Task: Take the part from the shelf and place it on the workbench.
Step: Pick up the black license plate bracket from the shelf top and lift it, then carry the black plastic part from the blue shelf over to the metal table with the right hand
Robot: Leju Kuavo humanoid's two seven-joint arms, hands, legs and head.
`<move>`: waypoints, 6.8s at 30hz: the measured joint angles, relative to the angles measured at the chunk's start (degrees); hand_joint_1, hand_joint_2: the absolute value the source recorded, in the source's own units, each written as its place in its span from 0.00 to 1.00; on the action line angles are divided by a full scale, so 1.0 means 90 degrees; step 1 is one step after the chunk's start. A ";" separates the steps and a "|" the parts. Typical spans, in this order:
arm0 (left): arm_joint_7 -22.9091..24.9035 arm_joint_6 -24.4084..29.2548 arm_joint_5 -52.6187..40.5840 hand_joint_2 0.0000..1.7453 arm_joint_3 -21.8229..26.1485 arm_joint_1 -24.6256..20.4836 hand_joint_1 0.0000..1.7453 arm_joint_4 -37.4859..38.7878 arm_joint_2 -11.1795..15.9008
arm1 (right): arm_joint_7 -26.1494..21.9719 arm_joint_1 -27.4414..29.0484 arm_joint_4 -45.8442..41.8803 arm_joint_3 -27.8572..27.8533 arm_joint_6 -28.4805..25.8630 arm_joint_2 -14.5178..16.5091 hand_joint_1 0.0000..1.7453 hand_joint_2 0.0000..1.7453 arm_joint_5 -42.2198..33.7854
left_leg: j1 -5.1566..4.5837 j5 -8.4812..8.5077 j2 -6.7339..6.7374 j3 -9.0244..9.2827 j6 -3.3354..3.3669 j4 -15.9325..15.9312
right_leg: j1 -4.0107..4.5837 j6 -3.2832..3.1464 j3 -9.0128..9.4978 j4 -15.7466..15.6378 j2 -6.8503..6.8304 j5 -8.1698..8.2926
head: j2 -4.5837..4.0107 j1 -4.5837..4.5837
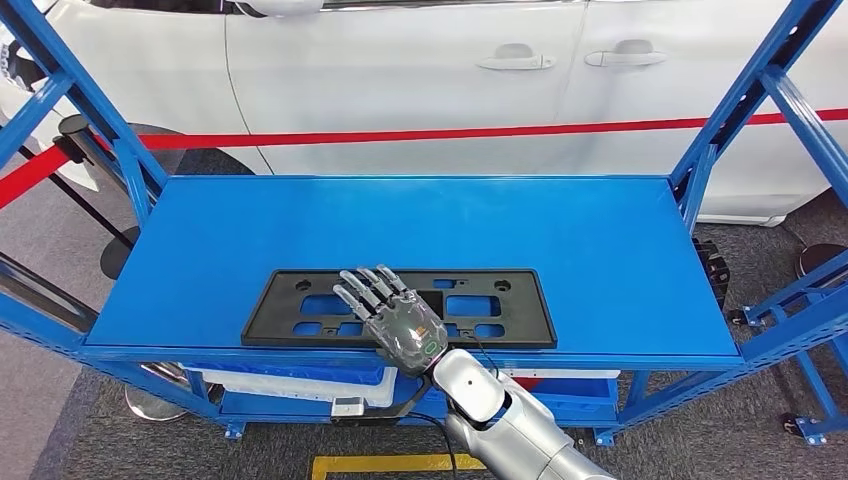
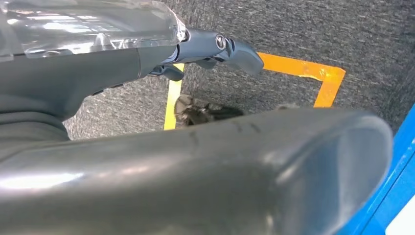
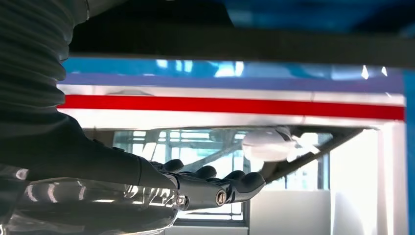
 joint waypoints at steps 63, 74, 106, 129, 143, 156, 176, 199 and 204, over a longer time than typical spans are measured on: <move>-0.0796 -0.1104 0.0183 0.00 0.0798 -0.0039 0.00 0.0000 0.0056 | -0.3294 0.0648 -0.5230 -0.2182 0.7666 -0.0440 0.98 1.00 -1.2213 | -0.0035 0.0218 0.0027 0.0011 0.0047 -0.0085 | 0.0008 -0.0010 0.0226 -0.0105 -0.0068 -0.0063 | 0.0000 0.0007; -0.0241 -0.0817 0.0097 0.00 0.0812 -0.0053 0.00 0.0000 0.0043 | -0.3527 0.1078 -0.5545 -0.2064 0.7572 -0.0835 0.98 1.00 -1.1601 | -0.0020 0.1008 0.0028 0.0665 0.0361 -0.1758 | 0.0011 0.0264 -0.0114 0.0615 -0.0026 -0.0616 | 0.0000 0.0024; 0.0182 -0.0702 -0.0644 0.00 0.0749 -0.0053 0.00 0.0002 0.0256 | -0.3576 0.2255 -0.7343 -0.2444 0.6320 -0.1226 0.98 1.00 -1.0565 | -0.0088 0.0836 0.0080 0.1032 0.0417 -0.1931 | 0.0000 0.0291 -0.0563 0.1255 -0.0002 -0.0885 | -0.0001 0.0029; 0.0127 -0.0684 -0.0990 0.00 0.0605 -0.0141 0.00 -0.0003 0.0440 | -0.3576 0.2566 -0.7558 -0.2611 0.6618 -0.1392 0.98 1.00 -1.0382 | -0.0116 0.0321 0.0049 0.1547 0.0235 -0.1644 | 0.0042 0.0057 -0.0355 0.0139 -0.0040 0.0269 | 0.0000 0.0022; 0.0082 -0.0625 -0.0999 0.00 0.0610 -0.0151 0.00 -0.0002 0.0411 | -0.3575 0.2614 -0.7577 -0.2634 0.6913 -0.1384 0.98 1.00 -1.0477 | -0.0075 0.0983 0.0108 0.0615 0.0270 -0.1738 | -0.0127 0.0389 0.0250 0.0706 -0.0013 -0.0336 | 0.0000 0.0036; 0.0109 -0.0547 -0.0993 0.00 0.0641 -0.0142 0.00 -0.0002 0.0403 | -0.3575 0.2616 -0.7574 -0.2766 0.7263 -0.1317 0.98 1.00 -1.0504 | -0.0064 0.1131 0.0099 0.0494 0.0062 -0.1655 | -0.0074 0.0113 0.0569 0.0008 -0.0013 -0.0502 | 0.0000 0.0036; 0.0429 -0.0055 -0.0982 0.00 0.0906 -0.0148 0.00 -0.0005 0.0506 | -0.3574 0.2710 -0.7744 -0.2920 0.7013 -0.1199 0.98 1.00 -1.0157 | -0.0043 0.0796 0.0119 0.1006 0.0300 -0.1855 | -0.0122 0.0351 -0.0235 0.1046 -0.0070 -0.0491 | 0.0000 0.0042; 0.0437 0.0613 -0.1421 0.00 0.1231 -0.0182 0.00 -0.0007 0.0514 | -0.3576 0.2385 -0.7753 -0.2563 0.6431 -0.1350 0.98 1.00 -0.9444 | -0.0038 0.0685 -0.0148 0.1008 0.0273 -0.1759 | -0.0022 0.0239 -0.0193 0.0301 0.0409 -0.0102 | 0.0000 0.0078; 0.0525 0.0641 -0.1474 0.00 0.1226 -0.0176 0.00 -0.0007 0.0488 | -0.3576 0.2401 -0.7752 -0.2438 0.6352 -0.1475 0.98 1.00 -0.9370 | -0.0056 0.0734 0.0205 0.0972 0.0336 -0.1798 | -0.0033 0.0326 -0.0866 0.1833 0.0057 -0.0857 | 0.0000 0.0132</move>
